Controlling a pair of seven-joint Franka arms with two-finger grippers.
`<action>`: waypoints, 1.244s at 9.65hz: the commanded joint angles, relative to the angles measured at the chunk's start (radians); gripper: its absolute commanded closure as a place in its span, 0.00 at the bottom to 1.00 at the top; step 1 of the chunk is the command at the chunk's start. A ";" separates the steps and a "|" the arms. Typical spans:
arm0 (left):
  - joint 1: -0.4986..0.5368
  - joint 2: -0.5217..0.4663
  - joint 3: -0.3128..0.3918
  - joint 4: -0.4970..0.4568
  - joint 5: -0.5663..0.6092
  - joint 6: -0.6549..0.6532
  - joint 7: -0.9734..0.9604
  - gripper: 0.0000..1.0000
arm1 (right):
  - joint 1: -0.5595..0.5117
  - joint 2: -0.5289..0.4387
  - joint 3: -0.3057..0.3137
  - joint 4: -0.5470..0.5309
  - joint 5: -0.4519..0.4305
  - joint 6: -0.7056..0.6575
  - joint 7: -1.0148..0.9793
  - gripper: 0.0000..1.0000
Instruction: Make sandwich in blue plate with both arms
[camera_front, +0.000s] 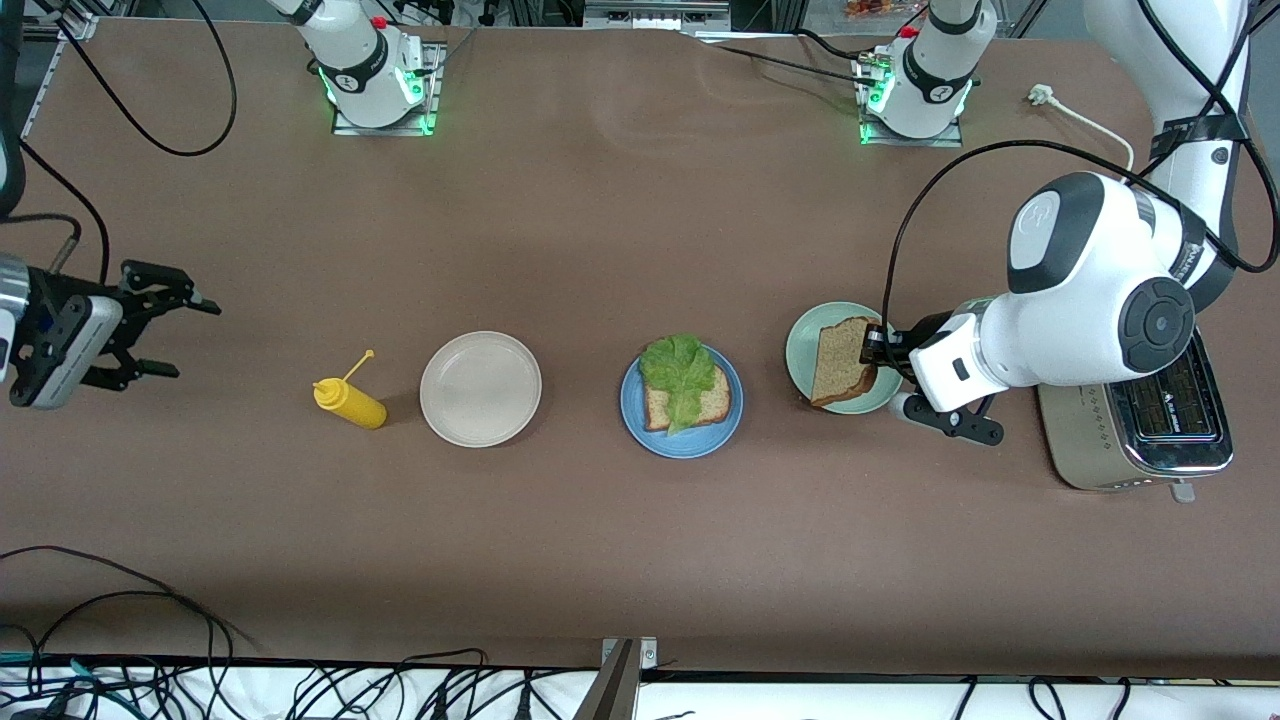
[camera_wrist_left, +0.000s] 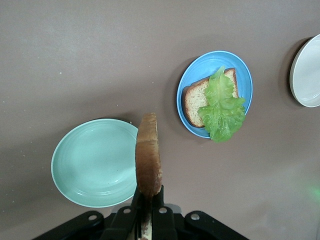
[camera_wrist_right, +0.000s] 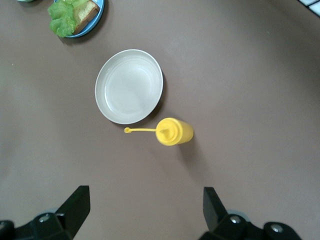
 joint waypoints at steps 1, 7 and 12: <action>0.009 -0.007 0.011 0.012 0.023 0.000 0.016 1.00 | -0.021 0.070 0.003 0.017 0.070 0.033 -0.185 0.00; 0.025 -0.101 0.072 -0.004 0.270 -0.067 0.013 1.00 | -0.090 0.276 0.015 0.008 0.300 0.068 -0.644 0.00; 0.026 -0.240 0.182 -0.008 0.347 -0.184 0.034 1.00 | -0.127 0.426 0.017 0.006 0.449 0.074 -0.919 0.00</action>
